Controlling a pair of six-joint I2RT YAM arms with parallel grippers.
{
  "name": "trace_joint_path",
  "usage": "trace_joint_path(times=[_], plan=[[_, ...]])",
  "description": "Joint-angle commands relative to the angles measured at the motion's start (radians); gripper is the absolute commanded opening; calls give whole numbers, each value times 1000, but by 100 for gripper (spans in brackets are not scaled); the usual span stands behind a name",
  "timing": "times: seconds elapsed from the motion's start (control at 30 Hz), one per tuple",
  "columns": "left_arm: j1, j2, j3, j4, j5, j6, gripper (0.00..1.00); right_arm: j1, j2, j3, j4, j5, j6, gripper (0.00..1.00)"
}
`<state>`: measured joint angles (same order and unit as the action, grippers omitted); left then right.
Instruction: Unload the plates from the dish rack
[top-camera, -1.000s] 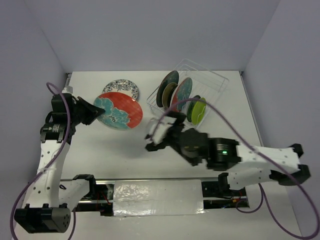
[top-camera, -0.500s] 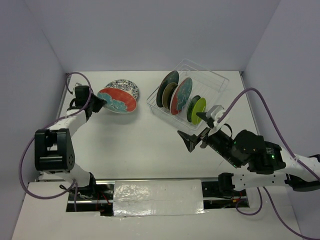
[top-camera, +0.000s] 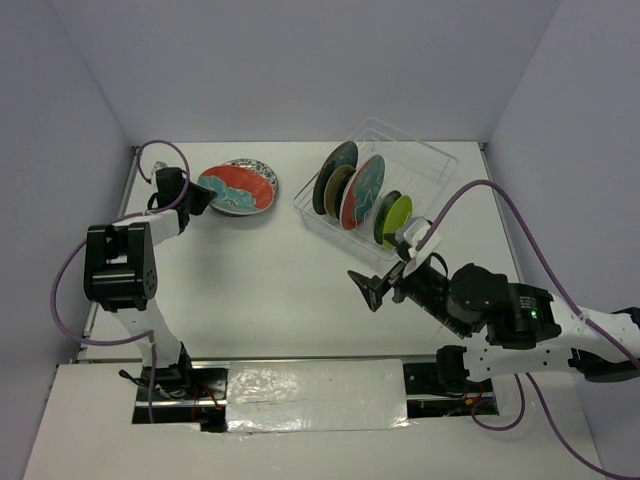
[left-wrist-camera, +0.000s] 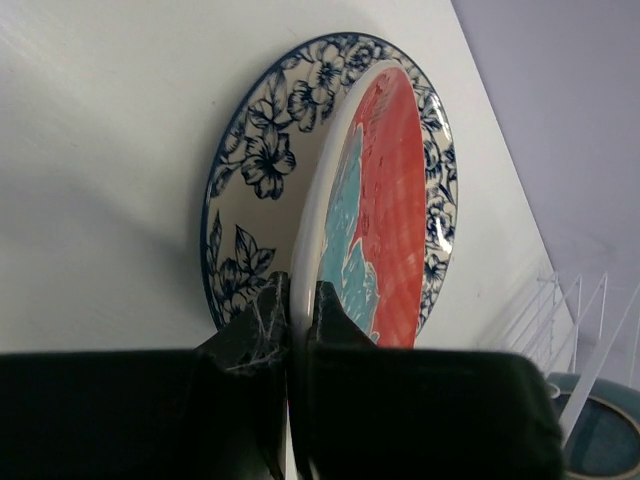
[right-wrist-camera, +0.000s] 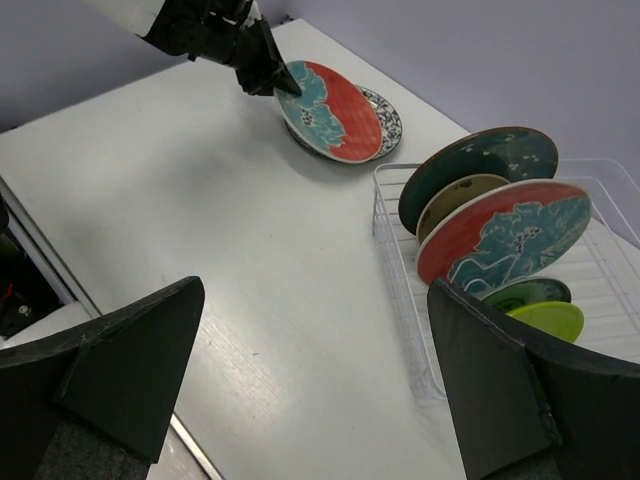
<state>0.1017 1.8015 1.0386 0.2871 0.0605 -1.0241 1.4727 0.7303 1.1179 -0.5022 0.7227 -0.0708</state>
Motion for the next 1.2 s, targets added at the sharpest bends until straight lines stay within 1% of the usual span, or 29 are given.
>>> trace_joint_path(times=[0.0, 0.03, 0.1, 0.13, 0.17, 0.2, 0.23, 0.27, 0.3, 0.33, 0.37, 0.4, 0.47, 0.5, 0.57, 0.67, 0.7, 0.73, 0.83, 0.97, 1.07, 1.17], plan=[[9, 16, 81, 204, 61, -59, 16, 5, 9, 17, 4, -12, 20, 100], [7, 25, 95, 192, 62, -59, 21, 8, 9, 17, 2, -14, 23, 100], [9, 45, 104, 182, 62, -54, 27, 6, 8, 22, -7, -16, 32, 100], [9, 48, 113, 170, 59, -56, 33, 6, 8, 25, -9, -11, 37, 100], [7, 51, 115, 167, 59, -51, 37, 6, 9, 25, -15, -8, 46, 100], [7, 56, 120, 149, 55, -50, 51, 5, 14, 26, -16, 1, 51, 100], [9, 56, 115, 139, 49, -45, 61, 5, 23, 29, -22, 36, 63, 100], [7, 56, 110, 136, 42, -42, 71, 6, 33, 36, -48, 56, 112, 100], [7, 59, 109, 120, 30, -44, 84, 3, 72, 60, -76, 81, 146, 100], [7, 62, 119, 100, 30, -41, 87, -2, 99, 86, -114, 139, 188, 100], [4, 68, 126, 60, 29, -31, 89, -17, 128, 112, -209, 159, 275, 100], [1, 74, 149, 31, 15, -22, 94, -26, 180, 159, -252, 165, 313, 100], [-11, 85, 181, -31, -4, -10, 97, -58, 217, 201, -326, 150, 374, 100], [-16, 104, 207, -113, -17, -2, 99, -74, 231, 207, -338, 138, 388, 100], [-34, 137, 285, -182, -37, 21, 100, -95, 242, 201, -328, 91, 394, 100], [-56, 171, 392, -340, -63, 33, 99, -121, 232, 183, -312, 70, 405, 100], [-59, 195, 446, -379, -95, 35, 100, -123, 233, 184, -317, 70, 414, 100], [-63, 208, 468, -440, -119, 38, 99, -123, 235, 187, -323, 67, 427, 100], [-69, 243, 523, -515, -155, 35, 99, -121, 239, 186, -332, 52, 428, 100], [-73, 268, 547, -552, -175, 35, 100, -121, 253, 181, -325, 35, 419, 100], [-79, 312, 632, -660, -202, 50, 99, -123, 265, 177, -322, 20, 414, 100], [-85, 337, 701, -707, -224, 65, 99, -130, 282, 180, -325, -5, 425, 100]])
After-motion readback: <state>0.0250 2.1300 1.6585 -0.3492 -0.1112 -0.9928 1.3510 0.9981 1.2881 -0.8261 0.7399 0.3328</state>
